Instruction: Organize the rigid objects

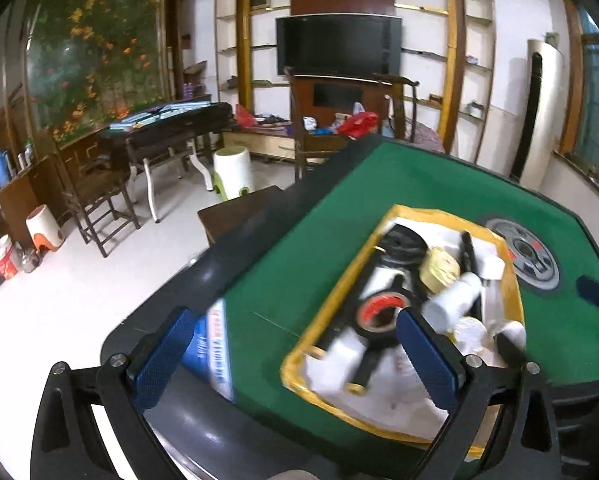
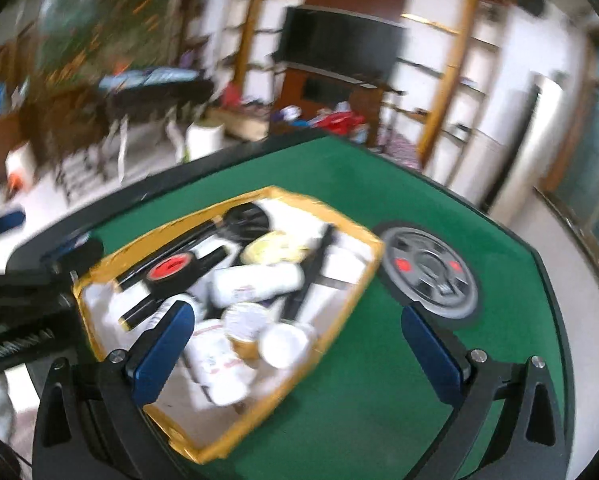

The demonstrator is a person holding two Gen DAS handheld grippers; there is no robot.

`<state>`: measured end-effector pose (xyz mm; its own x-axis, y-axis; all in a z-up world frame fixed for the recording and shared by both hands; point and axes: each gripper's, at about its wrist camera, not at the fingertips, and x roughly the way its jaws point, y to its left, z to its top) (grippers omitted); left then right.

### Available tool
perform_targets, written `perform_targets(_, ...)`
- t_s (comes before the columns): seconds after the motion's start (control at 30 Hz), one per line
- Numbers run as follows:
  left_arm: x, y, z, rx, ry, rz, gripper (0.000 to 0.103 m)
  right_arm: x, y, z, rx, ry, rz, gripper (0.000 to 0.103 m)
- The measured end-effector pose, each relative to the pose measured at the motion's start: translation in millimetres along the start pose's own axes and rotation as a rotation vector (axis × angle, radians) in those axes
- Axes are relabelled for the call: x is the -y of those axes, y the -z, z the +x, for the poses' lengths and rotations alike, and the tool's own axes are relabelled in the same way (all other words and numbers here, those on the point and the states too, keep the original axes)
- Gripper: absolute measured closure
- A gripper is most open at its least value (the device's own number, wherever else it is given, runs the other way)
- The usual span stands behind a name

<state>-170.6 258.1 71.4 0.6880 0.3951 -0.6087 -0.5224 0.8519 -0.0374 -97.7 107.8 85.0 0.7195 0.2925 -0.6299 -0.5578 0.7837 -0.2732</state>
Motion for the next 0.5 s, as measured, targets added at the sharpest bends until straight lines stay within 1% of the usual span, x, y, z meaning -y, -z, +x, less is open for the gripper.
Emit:
perform_targets(0.1,-19,-5,-2,0.018,-0.008,-0.04,0.001,-22,-7,28,-0.065,-0.015,-0.095,0.0)
perform_targets(0.2,-33,-5,0,0.024,-0.012,-0.074,0.001,-37,-11,58,-0.12,0.034,-0.178,0.0)
perform_targets(0.27,-41,-6,4,0.018,-0.017,-0.095,0.001,-37,-14,77,-0.152,0.082,-0.206,0.0)
perform_targets(0.3,-45,-6,6,0.014,-0.019,-0.103,0.001,-33,-16,87,-0.176,0.093,-0.198,0.0)
perform_targets(0.4,-51,-4,11,0.007,-0.009,-0.117,0.001,-13,-19,105,-0.242,0.072,-0.119,0.0)
perform_targets(0.43,-53,-4,12,0.007,-0.008,-0.119,0.001,-2,-23,105,-0.248,0.032,-0.071,0.0)
perform_targets(0.5,-56,-4,15,0.009,-0.005,-0.129,0.001,19,-32,97,-0.218,-0.037,0.038,0.0)
